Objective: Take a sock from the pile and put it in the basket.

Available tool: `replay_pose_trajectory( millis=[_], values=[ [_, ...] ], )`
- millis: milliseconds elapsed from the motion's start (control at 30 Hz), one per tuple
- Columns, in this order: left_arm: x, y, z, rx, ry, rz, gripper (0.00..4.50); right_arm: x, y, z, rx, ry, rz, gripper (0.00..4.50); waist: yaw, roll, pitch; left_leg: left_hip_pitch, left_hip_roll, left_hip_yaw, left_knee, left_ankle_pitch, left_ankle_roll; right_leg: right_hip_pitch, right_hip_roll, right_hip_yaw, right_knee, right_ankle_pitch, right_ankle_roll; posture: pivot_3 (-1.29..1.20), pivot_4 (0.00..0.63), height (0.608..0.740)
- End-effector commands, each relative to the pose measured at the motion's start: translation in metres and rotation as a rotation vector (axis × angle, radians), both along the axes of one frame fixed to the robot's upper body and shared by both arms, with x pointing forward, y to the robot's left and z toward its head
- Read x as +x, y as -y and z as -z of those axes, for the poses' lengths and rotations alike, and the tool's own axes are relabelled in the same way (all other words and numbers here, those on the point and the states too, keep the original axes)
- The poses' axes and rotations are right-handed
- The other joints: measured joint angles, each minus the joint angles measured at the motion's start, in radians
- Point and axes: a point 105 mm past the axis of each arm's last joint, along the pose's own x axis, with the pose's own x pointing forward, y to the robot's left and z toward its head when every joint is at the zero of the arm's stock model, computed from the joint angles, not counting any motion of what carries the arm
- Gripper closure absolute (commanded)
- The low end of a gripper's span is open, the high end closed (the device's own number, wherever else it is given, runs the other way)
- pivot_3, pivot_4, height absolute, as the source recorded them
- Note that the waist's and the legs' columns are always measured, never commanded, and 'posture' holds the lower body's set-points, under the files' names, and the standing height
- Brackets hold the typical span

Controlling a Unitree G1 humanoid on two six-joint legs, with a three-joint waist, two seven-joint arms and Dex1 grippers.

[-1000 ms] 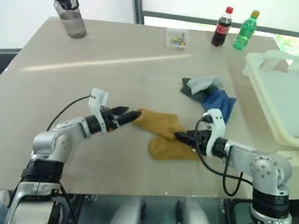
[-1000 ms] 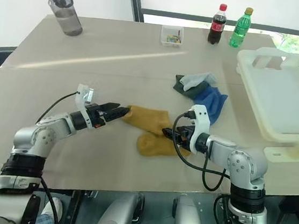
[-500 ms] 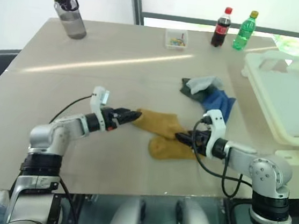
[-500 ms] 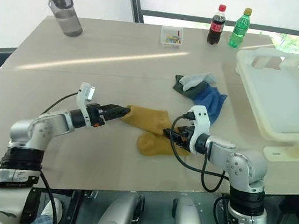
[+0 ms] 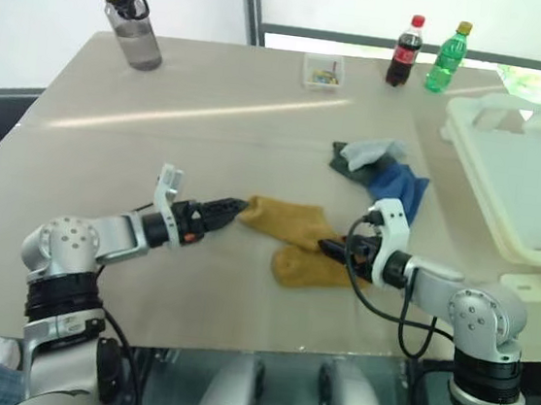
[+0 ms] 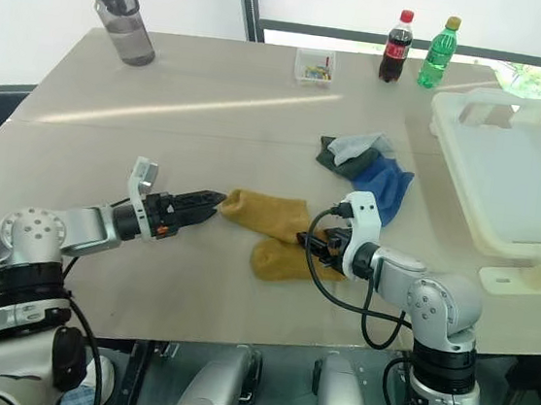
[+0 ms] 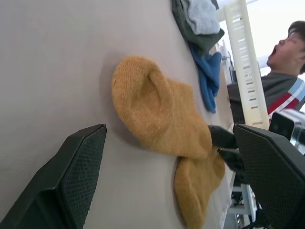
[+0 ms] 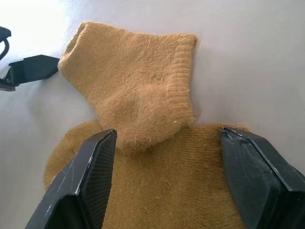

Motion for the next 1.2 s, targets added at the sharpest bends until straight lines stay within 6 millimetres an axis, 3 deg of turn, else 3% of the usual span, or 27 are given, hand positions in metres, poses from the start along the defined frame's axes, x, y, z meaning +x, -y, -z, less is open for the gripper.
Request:
replay_pose_trajectory(
  millis=[33,200,367,467,600,667,700,1033,1200],
  values=[
    [-0.002,0.012,0.013,-0.010,-0.070,0.026,0.00,-0.003,-0.003,-0.008,0.006,0.040,-0.012,0.94,0.000,0.000,0.000,0.000,0.000,0.000,0.000,0.000,0.000,0.000,0.000,0.000,0.000,0.000,0.000,0.00,0.150,0.740],
    [0.001,0.029,0.017,-0.022,-0.087,0.054,0.00,-0.003,-0.003,-0.009,0.007,0.042,-0.009,0.94,0.003,0.000,0.000,0.000,-0.001,0.000,0.000,0.000,0.000,0.000,-0.001,0.000,0.000,0.000,0.000,0.00,0.150,0.740],
    [0.004,0.031,0.014,-0.040,-0.082,0.052,0.00,-0.004,-0.004,-0.009,0.011,0.043,-0.009,0.94,0.003,0.000,0.000,0.000,-0.002,0.000,0.000,0.000,0.000,0.000,-0.001,0.000,0.000,0.000,0.000,0.00,0.150,0.740],
    [0.004,0.027,0.013,-0.038,-0.082,0.043,1.25,-0.004,-0.004,-0.009,0.010,0.043,-0.007,0.89,0.001,0.000,0.000,0.000,-0.002,0.000,0.000,0.000,0.000,0.000,-0.001,0.000,0.000,0.000,0.000,0.00,0.150,0.740],
    [0.003,0.024,0.014,-0.034,-0.086,0.039,3.34,-0.004,-0.003,-0.009,0.013,0.044,-0.008,0.89,-0.003,-0.001,0.000,-0.001,-0.002,0.000,0.000,0.000,0.000,-0.001,-0.001,0.000,0.000,0.000,0.000,0.00,0.150,0.740],
    [0.002,0.024,0.015,-0.033,-0.087,0.041,4.22,-0.005,-0.004,-0.010,0.023,0.040,-0.007,0.89,-0.003,0.000,0.000,-0.001,-0.001,0.000,-0.001,0.000,0.000,-0.001,-0.001,0.000,0.000,0.000,0.000,0.00,0.150,0.740],
    [0.001,0.025,0.016,-0.035,-0.087,0.041,4.46,-0.005,-0.004,-0.010,0.032,0.035,-0.007,0.89,-0.004,0.000,-0.001,0.000,-0.001,0.000,-0.001,0.000,0.000,-0.001,-0.001,0.000,0.000,0.000,0.000,0.00,0.150,0.740],
    [-0.003,0.027,0.019,-0.045,-0.083,0.043,4.46,-0.006,-0.016,-0.013,0.152,-0.014,-0.014,0.89,-0.006,0.000,-0.001,0.000,-0.001,0.000,-0.001,0.000,0.000,-0.001,-0.001,0.000,0.000,0.000,0.000,0.00,0.150,0.740],
    [-0.005,0.029,0.020,-0.044,-0.081,0.046,4.46,-0.003,-0.024,-0.006,0.166,-0.050,-0.010,0.89,-0.007,0.000,-0.001,0.000,-0.001,0.000,-0.001,0.000,0.000,-0.001,-0.002,0.000,-0.001,0.000,0.000,0.00,0.150,0.740]
  ],
)
